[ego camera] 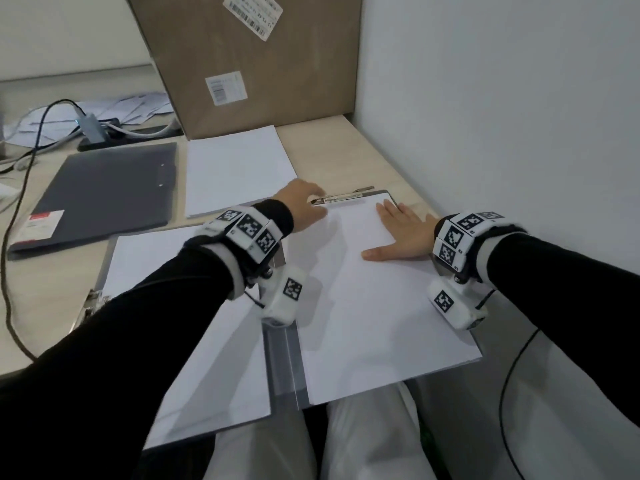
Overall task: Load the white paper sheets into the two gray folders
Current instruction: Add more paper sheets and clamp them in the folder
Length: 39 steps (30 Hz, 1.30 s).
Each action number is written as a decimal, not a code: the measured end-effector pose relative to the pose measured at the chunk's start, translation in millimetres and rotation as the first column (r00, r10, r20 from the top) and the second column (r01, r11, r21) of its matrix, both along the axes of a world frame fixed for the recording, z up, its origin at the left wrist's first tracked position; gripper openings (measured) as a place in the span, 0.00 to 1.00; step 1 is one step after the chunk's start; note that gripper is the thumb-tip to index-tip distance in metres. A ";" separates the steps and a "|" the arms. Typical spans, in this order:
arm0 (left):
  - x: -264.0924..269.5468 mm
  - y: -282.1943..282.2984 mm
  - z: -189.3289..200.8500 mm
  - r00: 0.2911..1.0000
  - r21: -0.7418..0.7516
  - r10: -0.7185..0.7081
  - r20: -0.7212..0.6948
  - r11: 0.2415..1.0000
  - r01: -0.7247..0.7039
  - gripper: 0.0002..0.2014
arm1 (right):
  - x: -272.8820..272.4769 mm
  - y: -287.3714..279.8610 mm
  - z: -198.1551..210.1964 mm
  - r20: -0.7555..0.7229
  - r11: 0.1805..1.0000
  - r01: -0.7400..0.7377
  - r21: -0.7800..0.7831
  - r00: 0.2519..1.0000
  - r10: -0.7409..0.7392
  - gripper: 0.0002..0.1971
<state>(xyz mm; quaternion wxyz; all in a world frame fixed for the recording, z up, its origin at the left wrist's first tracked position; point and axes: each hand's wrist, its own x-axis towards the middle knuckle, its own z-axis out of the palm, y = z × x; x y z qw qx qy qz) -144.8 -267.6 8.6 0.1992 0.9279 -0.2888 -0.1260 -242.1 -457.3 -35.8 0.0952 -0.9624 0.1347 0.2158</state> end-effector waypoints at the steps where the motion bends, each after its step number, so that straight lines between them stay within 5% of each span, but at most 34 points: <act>1: 2.6 -10.6 -0.1 1.000 -0.035 -0.015 -0.015 0.999 0.014 0.22 | 0.3 -0.1 -0.3 0.000 1.000 0.001 -0.001 1.000 -0.001 0.57; 10: 8.2 -84.2 -7.0 0.984 -0.026 -0.145 -0.101 0.989 0.143 0.26 | 1.5 -2.7 -5.4 0.023 1.000 0.005 0.005 1.000 -0.005 0.60; 22: 19.0 -88.7 -17.4 0.988 -0.074 -0.115 -0.105 0.991 0.108 0.27 | 1.8 -1.4 -7.4 0.051 1.000 0.029 0.011 0.998 -0.029 0.60; 30: 29.8 -59.0 -4.7 0.996 -0.268 -0.018 0.087 0.962 0.041 0.18 | 0.5 -3.3 -5.5 0.019 1.000 0.016 0.010 1.000 -0.016 0.58; 34: 36.5 -29.6 2.3 0.977 -0.128 0.008 0.215 0.992 0.021 0.15 | 1.2 -1.5 -6.9 0.027 1.000 0.022 0.006 0.999 -0.022 0.58; 39: 33.9 -11.6 21.2 0.927 0.389 -0.202 0.315 0.919 0.068 0.20 | 0.6 -1.7 -6.5 0.033 1.000 0.028 -0.001 0.999 -0.028 0.58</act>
